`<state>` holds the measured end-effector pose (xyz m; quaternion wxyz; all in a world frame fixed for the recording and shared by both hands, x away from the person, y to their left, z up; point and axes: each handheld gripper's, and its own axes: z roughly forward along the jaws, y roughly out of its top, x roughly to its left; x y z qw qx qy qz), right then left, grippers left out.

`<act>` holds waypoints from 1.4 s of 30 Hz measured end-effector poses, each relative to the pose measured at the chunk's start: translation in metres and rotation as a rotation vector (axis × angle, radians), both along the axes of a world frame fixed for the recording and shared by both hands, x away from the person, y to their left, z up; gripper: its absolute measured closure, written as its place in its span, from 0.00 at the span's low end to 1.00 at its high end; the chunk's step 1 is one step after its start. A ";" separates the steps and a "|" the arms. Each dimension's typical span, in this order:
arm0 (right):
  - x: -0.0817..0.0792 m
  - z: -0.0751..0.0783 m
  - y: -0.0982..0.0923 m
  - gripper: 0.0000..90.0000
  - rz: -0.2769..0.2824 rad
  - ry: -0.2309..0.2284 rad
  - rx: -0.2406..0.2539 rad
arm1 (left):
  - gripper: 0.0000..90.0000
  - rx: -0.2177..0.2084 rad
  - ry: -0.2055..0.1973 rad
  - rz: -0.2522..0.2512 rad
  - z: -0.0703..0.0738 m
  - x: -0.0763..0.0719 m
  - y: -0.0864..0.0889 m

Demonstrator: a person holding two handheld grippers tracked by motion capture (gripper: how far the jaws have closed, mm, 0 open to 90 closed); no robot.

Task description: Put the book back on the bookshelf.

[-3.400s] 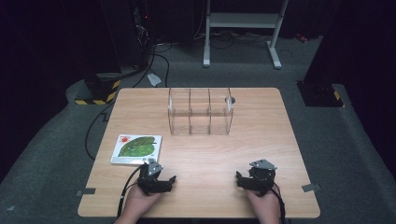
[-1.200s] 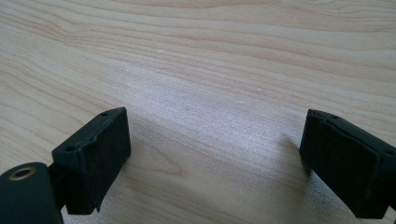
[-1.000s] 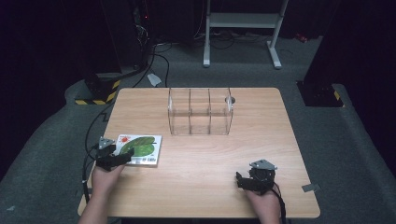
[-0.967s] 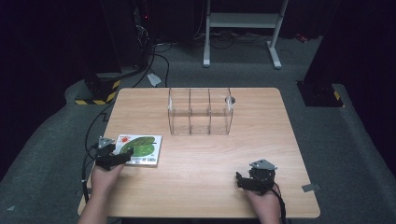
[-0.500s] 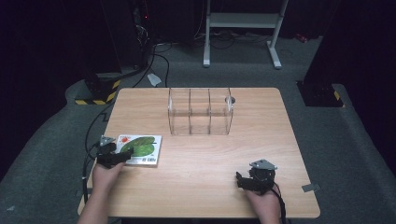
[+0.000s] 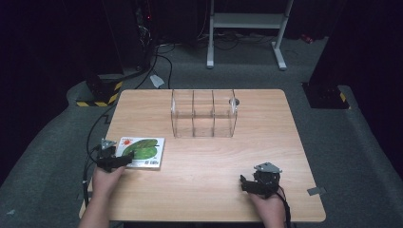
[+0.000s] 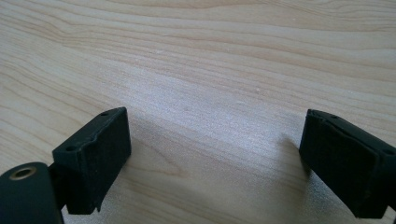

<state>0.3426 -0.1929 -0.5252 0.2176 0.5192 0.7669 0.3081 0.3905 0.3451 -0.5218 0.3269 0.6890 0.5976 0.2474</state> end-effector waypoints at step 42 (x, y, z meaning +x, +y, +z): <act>-0.010 0.008 0.004 0.19 0.007 -0.070 0.000 | 0.22 -0.028 0.040 -0.245 0.004 -0.022 -0.056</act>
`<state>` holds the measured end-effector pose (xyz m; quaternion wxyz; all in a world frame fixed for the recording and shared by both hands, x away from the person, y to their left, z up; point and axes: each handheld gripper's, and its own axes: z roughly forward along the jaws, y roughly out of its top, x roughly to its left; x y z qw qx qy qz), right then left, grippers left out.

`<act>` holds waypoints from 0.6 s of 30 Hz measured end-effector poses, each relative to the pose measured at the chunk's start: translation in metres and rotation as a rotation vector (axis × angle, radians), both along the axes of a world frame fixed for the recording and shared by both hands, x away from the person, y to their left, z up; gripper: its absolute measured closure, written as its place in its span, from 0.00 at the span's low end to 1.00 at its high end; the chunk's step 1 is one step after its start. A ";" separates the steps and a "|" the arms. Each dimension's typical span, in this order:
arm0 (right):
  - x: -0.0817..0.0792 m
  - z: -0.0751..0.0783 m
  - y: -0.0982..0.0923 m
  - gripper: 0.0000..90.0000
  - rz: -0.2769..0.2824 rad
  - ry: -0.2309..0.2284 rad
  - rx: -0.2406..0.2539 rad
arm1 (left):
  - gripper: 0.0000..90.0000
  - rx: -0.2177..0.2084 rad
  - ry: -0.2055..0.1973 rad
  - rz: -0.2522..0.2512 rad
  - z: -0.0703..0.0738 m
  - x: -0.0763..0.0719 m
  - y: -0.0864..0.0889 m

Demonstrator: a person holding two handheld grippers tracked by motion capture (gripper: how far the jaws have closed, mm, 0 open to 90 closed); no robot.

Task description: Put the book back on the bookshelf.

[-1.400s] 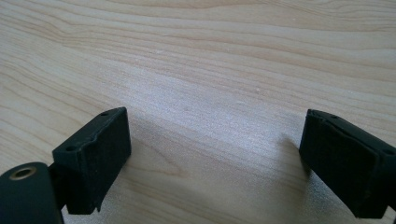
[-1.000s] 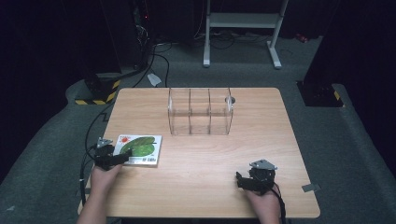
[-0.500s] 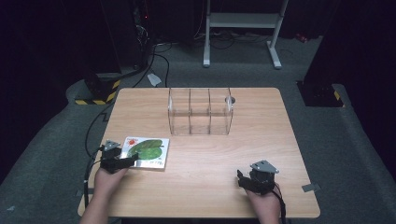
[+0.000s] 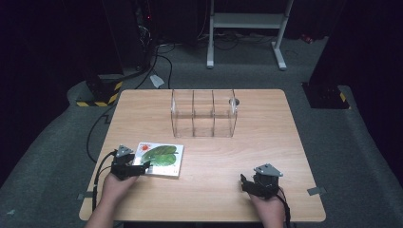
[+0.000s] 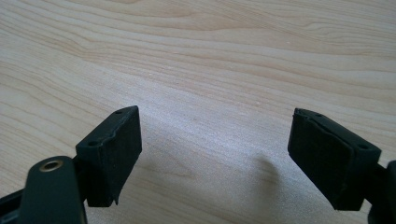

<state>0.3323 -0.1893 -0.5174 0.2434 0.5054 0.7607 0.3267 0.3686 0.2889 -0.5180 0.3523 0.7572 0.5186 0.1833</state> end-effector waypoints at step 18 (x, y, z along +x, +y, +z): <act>-0.003 0.002 -0.001 0.20 -0.003 -0.008 0.008 | 0.25 0.039 -0.012 -0.163 0.003 -0.013 -0.056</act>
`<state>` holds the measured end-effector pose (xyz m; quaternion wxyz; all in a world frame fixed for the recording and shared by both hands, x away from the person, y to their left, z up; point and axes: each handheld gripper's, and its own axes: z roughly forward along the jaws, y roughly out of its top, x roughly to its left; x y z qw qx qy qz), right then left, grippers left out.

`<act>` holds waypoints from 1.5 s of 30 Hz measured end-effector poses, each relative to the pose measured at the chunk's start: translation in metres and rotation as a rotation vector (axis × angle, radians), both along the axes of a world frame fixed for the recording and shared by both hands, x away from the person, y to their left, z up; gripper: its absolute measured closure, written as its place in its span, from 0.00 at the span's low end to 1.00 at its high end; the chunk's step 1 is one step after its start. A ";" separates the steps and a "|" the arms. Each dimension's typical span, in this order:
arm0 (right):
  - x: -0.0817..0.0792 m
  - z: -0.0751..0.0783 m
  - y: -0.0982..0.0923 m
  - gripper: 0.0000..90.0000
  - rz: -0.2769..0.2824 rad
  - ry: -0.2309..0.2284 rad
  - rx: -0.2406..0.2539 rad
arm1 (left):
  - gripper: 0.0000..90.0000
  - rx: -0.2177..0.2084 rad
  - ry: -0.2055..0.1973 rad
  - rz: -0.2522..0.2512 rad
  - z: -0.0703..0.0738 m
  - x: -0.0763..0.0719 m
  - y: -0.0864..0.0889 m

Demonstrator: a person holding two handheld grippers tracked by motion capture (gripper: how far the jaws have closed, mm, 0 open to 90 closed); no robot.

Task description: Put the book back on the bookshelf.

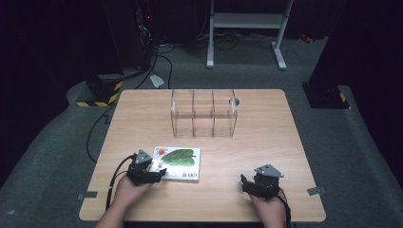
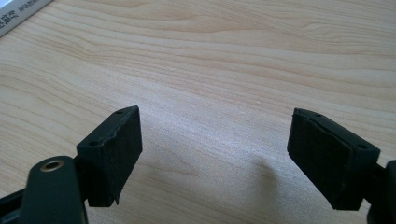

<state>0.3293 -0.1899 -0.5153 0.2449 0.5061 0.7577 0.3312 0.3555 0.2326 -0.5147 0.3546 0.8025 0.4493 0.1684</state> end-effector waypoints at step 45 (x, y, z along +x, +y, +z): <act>-0.008 0.012 0.038 0.20 0.142 -0.011 0.061 | 0.24 -0.092 -0.002 -0.001 -0.001 -0.021 -0.074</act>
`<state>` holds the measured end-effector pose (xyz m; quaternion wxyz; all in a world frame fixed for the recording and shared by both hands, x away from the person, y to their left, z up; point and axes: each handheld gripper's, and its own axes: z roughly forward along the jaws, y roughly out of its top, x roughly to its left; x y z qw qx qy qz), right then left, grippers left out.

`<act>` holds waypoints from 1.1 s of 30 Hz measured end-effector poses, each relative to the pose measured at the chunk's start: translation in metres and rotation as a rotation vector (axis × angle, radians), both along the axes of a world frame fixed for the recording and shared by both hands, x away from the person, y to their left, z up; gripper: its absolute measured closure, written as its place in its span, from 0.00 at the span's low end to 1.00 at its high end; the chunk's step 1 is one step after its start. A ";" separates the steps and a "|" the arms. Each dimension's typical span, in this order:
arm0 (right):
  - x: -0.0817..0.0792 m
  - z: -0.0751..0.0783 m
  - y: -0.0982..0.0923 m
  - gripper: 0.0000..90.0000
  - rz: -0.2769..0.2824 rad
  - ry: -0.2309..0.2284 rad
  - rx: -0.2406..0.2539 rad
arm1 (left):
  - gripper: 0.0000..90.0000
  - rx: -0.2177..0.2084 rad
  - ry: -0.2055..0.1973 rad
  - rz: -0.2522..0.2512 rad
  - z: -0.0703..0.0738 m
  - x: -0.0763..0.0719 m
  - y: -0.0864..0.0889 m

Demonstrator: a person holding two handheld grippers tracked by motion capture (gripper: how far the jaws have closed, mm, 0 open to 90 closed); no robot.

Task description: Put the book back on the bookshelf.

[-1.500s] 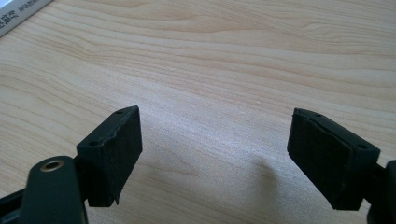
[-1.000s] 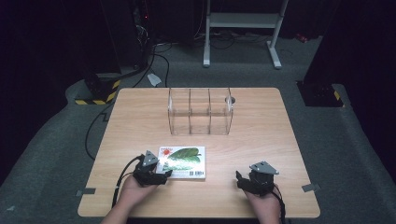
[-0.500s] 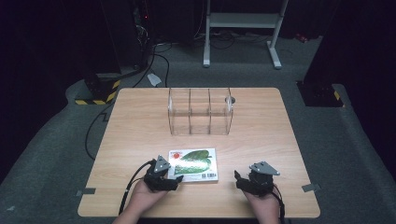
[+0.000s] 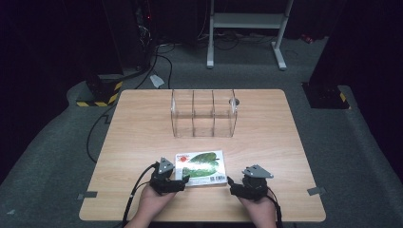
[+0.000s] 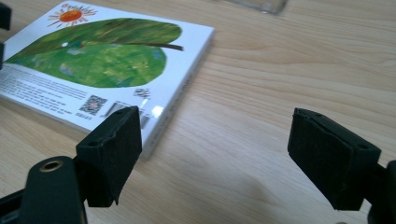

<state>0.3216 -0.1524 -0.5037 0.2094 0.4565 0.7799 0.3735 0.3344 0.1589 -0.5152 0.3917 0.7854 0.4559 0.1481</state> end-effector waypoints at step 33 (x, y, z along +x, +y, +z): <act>-0.004 -0.017 0.048 0.26 0.113 0.111 0.047 | 0.23 -0.143 0.015 0.051 -0.007 0.007 0.004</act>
